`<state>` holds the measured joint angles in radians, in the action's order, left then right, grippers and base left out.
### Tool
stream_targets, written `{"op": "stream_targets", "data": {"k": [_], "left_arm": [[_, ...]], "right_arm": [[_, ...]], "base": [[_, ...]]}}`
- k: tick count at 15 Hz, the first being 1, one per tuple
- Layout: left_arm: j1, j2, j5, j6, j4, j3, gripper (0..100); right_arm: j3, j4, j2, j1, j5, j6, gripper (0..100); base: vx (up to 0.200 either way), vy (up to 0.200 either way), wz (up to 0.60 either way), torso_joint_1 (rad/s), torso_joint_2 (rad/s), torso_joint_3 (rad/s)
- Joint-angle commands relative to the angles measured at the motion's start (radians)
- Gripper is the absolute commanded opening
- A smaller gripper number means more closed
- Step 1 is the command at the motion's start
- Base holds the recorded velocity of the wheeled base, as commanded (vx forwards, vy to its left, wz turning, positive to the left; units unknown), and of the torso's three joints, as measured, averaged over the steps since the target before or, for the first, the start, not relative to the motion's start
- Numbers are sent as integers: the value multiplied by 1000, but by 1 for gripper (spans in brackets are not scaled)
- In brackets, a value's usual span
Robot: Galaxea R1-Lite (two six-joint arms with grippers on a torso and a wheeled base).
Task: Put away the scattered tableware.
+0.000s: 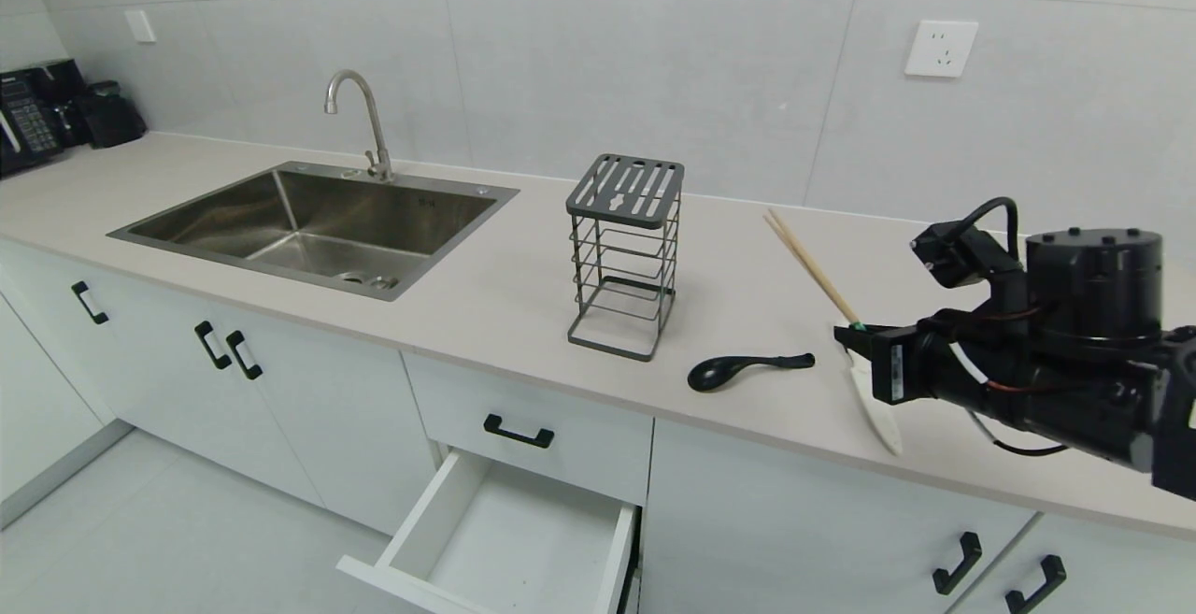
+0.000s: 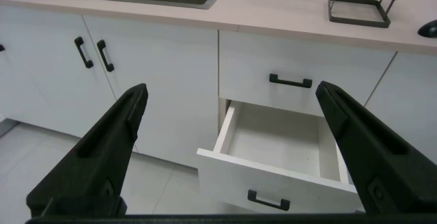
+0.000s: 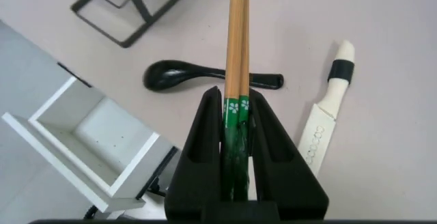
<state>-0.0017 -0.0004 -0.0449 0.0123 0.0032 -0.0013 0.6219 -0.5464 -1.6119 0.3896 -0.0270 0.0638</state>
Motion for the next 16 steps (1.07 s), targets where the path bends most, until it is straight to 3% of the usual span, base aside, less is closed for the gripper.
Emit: {"op": "stream_targets", "data": {"k": [1, 5, 10, 16], "left_arm": [[0, 0, 0, 0, 0, 0, 100], [0, 0, 0, 0, 0, 0, 100], [0, 0, 0, 0, 0, 1, 100], [0, 0, 0, 0, 0, 0, 100]], "right_arm": [[-22, 13, 127, 29, 21, -36, 0], [-33, 26, 168, 100, 36, -105, 0], [16, 28, 133, 302, 29, -153, 0], [102, 28, 37, 365, 25, -154, 0]], "base": [[0, 0, 0, 0, 0, 0], [0, 0, 0, 0, 0, 0], [0, 0, 0, 0, 0, 0], [0, 0, 0, 0, 0, 0]]}}
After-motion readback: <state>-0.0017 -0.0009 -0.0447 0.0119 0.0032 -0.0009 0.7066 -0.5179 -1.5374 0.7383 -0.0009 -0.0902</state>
